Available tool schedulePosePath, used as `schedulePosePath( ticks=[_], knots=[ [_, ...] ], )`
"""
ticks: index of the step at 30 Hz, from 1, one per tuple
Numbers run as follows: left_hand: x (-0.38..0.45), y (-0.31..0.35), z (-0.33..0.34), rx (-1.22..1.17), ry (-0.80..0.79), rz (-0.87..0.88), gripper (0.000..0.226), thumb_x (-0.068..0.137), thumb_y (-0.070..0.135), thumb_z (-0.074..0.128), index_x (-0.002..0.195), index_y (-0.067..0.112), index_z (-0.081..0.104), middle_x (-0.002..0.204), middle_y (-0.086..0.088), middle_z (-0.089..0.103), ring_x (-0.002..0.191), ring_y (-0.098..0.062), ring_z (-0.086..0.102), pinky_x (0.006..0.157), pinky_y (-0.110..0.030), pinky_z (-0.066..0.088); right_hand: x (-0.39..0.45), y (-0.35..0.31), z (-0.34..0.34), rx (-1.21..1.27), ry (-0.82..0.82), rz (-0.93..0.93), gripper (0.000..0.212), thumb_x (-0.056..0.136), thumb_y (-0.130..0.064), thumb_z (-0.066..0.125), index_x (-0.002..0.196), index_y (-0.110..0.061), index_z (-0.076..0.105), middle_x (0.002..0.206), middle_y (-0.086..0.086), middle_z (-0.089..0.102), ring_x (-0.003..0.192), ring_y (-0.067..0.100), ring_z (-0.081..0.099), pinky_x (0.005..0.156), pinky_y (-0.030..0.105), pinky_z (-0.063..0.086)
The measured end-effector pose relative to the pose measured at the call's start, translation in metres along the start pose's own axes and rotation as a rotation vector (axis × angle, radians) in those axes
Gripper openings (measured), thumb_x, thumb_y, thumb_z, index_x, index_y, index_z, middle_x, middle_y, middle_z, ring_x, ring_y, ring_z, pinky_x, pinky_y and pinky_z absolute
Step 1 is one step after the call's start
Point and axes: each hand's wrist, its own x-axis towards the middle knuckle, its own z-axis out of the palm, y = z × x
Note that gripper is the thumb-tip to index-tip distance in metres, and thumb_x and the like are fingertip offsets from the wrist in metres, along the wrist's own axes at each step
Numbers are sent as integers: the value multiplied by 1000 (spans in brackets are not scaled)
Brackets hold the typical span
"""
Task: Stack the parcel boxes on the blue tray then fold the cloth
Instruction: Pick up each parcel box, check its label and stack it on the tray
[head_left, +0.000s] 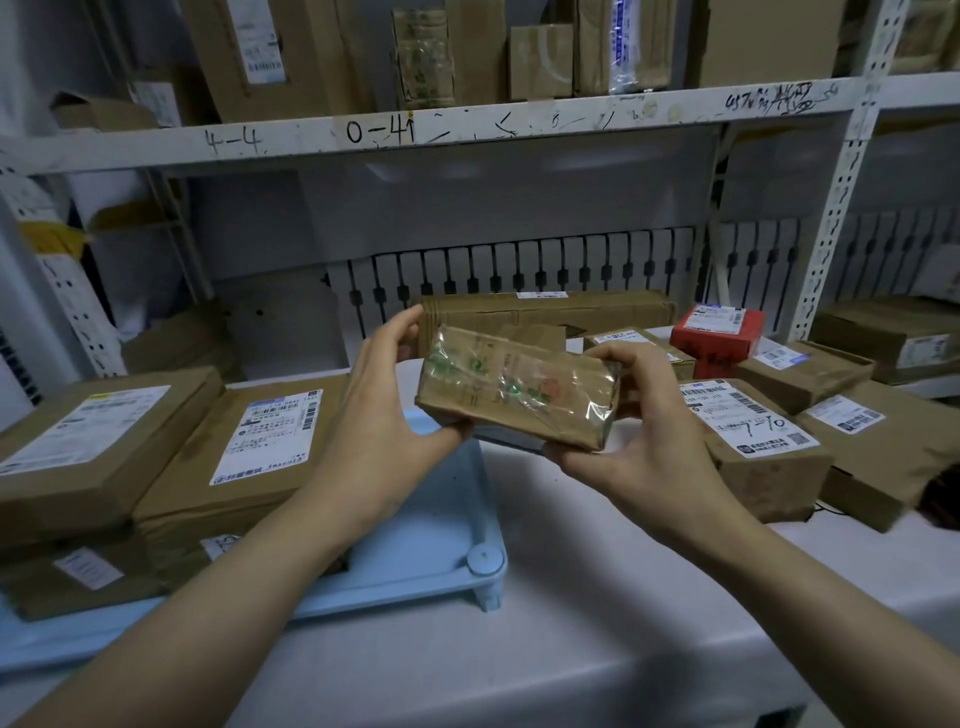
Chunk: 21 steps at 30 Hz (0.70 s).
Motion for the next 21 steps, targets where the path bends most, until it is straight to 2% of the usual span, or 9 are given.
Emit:
schedulePosePath(
  ticks=[4, 6, 10, 13, 15, 18, 21],
  knots=[
    [-1, 9, -1, 114, 19, 85, 92, 70, 30, 84, 145, 31, 32, 137, 13, 37, 131, -5, 36, 109, -24, 31, 1, 3, 1, -79, 2, -34, 66, 59, -23, 81, 114, -33, 47, 113, -2, 47, 102, 16, 49, 83, 23, 46],
    [-2, 14, -1, 211, 23, 160, 89, 70, 29, 83, 145, 28, 35, 140, 10, 37, 131, -8, 33, 109, -26, 30, 1, 2, 2, -117, 8, -48, 65, 58, -25, 78, 117, -25, 50, 111, 0, 44, 102, 16, 47, 83, 22, 44],
    [-5, 26, 4, 375, 9, 293, 86, 68, 26, 82, 143, 26, 41, 143, 4, 40, 131, -19, 34, 111, -40, 33, 2, -5, 5, -170, 14, -82, 64, 58, -28, 77, 117, -20, 54, 111, 0, 45, 104, 19, 46, 82, 31, 47],
    [-8, 34, 10, 467, -34, 365, 80, 66, 24, 81, 139, 25, 48, 138, 1, 44, 129, -22, 37, 112, -41, 28, 1, -10, 7, -203, 4, -128, 64, 58, -28, 77, 117, -21, 53, 111, 1, 45, 103, 19, 46, 81, 36, 49],
    [-8, 36, 12, 495, -50, 392, 75, 65, 22, 80, 134, 26, 53, 130, 3, 49, 122, -21, 40, 108, -34, 28, 1, -12, 8, -230, -8, -145, 65, 58, -28, 77, 118, -21, 53, 111, 2, 45, 103, 20, 46, 82, 41, 49],
    [-7, 33, 10, 463, -55, 363, 66, 67, 26, 80, 128, 31, 54, 119, 10, 52, 112, -15, 44, 98, -25, 28, 1, -13, 7, -267, -21, -142, 77, 59, -35, 78, 129, -28, 48, 118, 1, 46, 110, 21, 45, 90, 46, 46],
    [-5, 25, 5, 375, -42, 295, 64, 66, 27, 82, 122, 33, 52, 115, 14, 54, 105, -13, 49, 92, -27, 34, 0, -9, 1, -334, -25, -74, 98, 57, -52, 73, 145, -30, 36, 130, -2, 41, 121, 18, 37, 100, 42, 37]
  ],
)
